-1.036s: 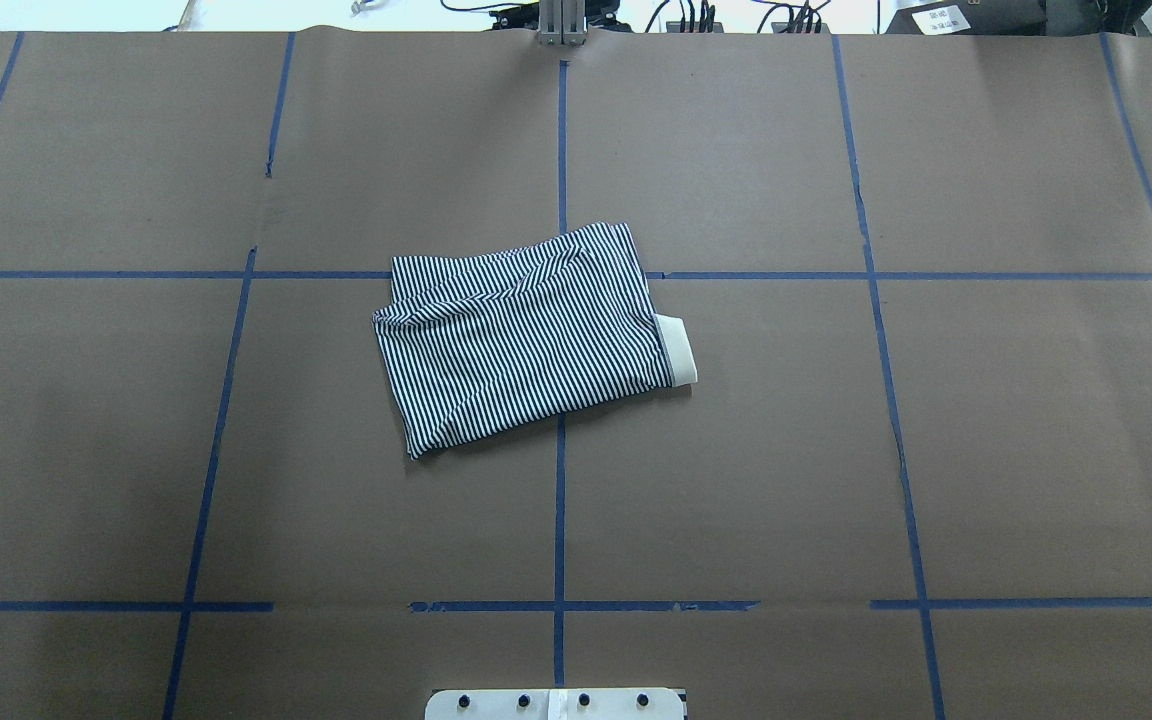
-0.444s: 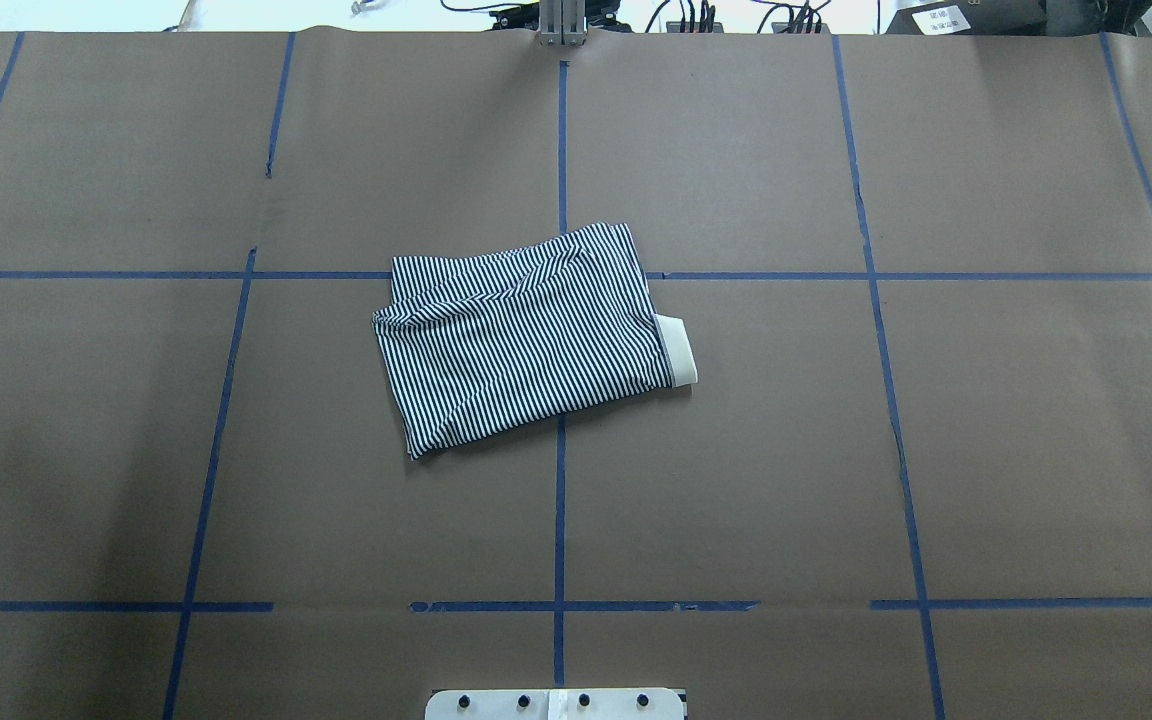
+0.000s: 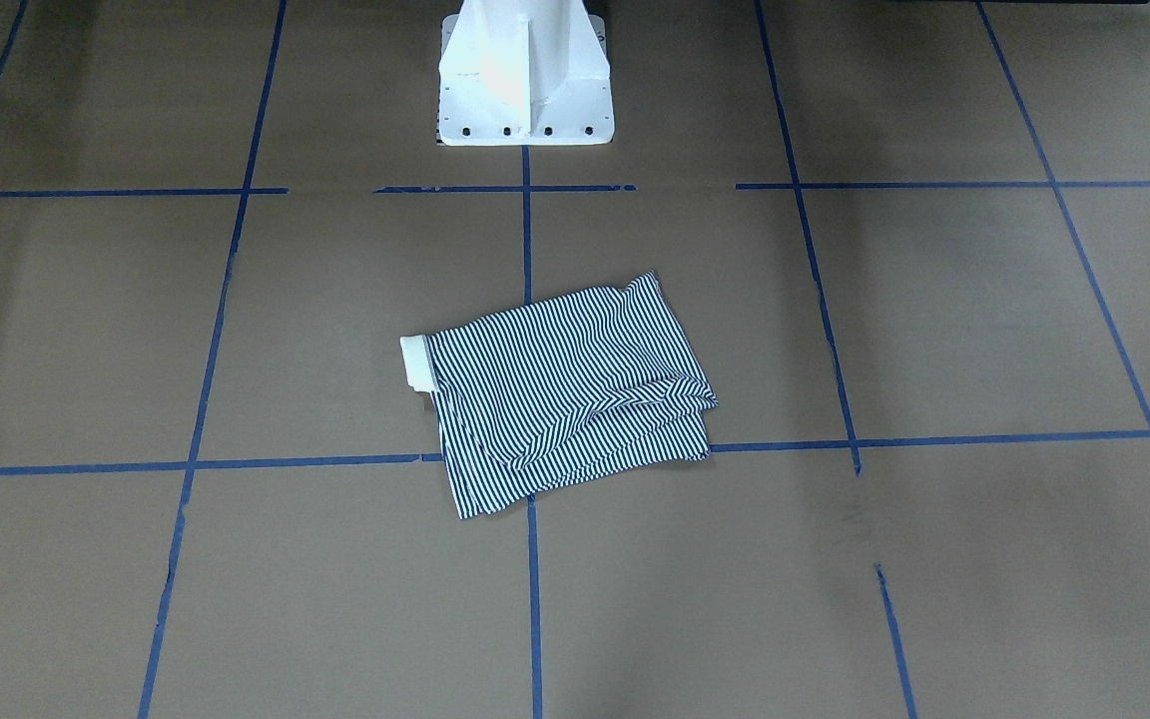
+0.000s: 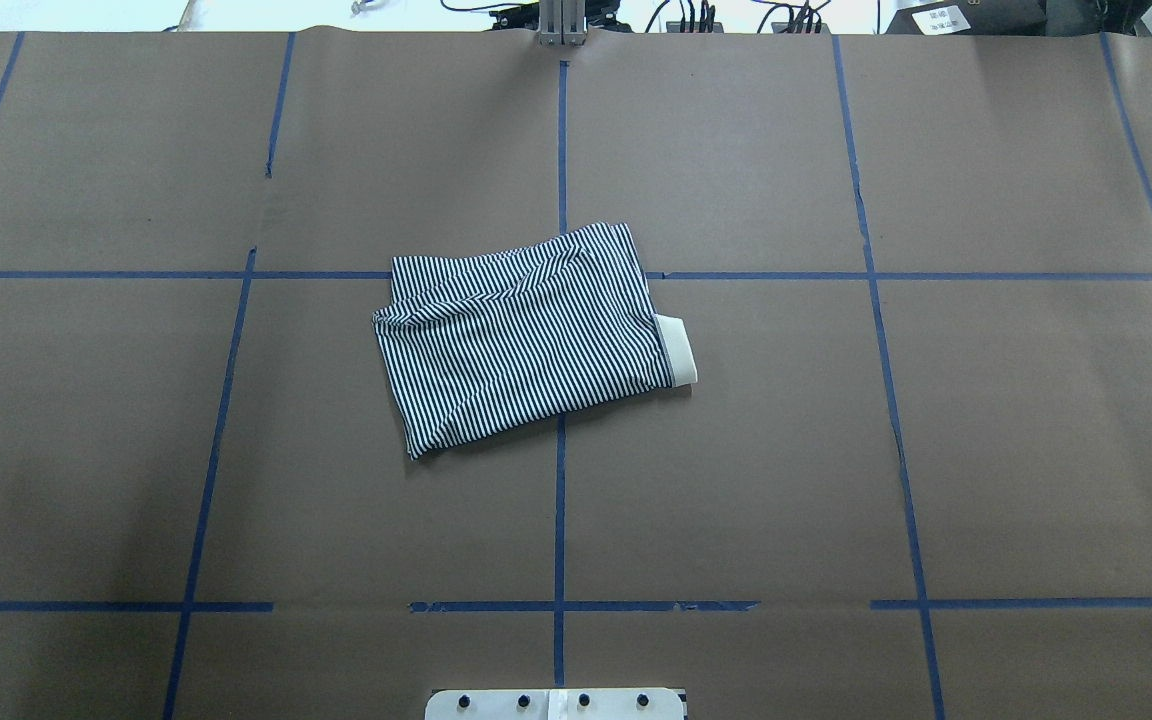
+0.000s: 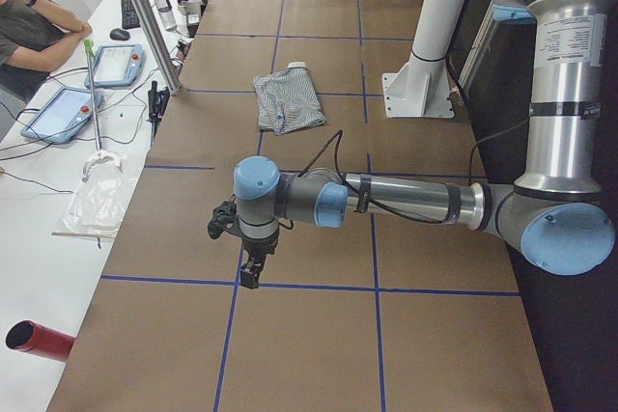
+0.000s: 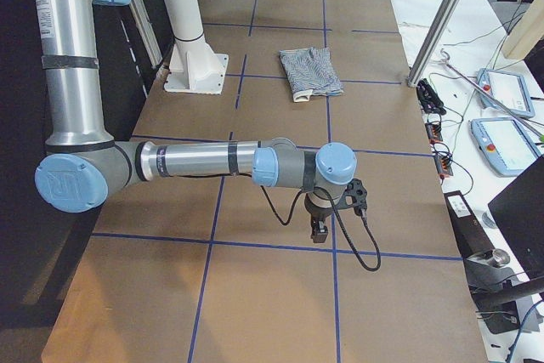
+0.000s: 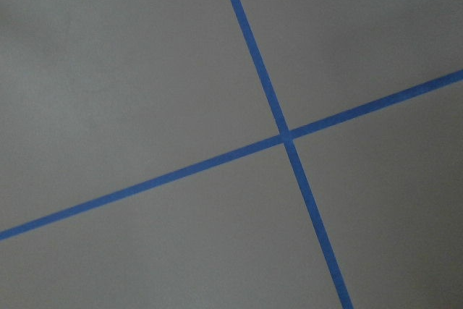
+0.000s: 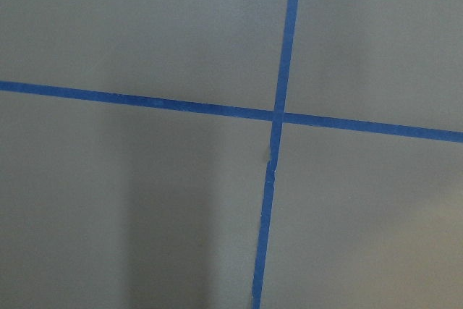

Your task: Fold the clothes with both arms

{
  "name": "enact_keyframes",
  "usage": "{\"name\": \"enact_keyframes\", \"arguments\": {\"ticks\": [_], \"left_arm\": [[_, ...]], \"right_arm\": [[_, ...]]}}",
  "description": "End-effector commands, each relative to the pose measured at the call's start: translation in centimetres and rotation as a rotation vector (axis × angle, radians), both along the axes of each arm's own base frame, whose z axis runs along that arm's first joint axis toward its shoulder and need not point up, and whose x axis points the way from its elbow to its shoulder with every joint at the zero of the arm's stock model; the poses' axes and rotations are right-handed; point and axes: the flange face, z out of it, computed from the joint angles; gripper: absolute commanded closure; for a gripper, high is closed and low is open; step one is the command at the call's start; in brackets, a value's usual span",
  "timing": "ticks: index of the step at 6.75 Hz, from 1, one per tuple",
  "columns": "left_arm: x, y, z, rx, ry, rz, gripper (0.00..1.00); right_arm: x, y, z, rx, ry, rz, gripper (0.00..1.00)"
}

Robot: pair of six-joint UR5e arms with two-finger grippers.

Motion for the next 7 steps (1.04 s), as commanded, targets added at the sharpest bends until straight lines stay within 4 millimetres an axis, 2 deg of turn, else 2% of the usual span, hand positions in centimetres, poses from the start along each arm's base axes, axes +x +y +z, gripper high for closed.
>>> {"name": "enact_keyframes", "arguments": {"ticks": [1, 4, 7], "left_arm": [[0.2, 0.1, -0.1, -0.017, 0.049, 0.003, 0.00], [0.1, 0.2, -0.2, -0.014, 0.049, 0.001, 0.00], [-0.2, 1.1, 0.8, -0.075, 0.053, -0.051, 0.00]], "right_arm": [[-0.1, 1.1, 0.7, -0.004, -0.022, 0.025, 0.00], [-0.1, 1.6, 1.2, -0.012, -0.020, 0.024, 0.00], [-0.1, 1.6, 1.2, -0.012, -0.018, 0.024, 0.00]]}}
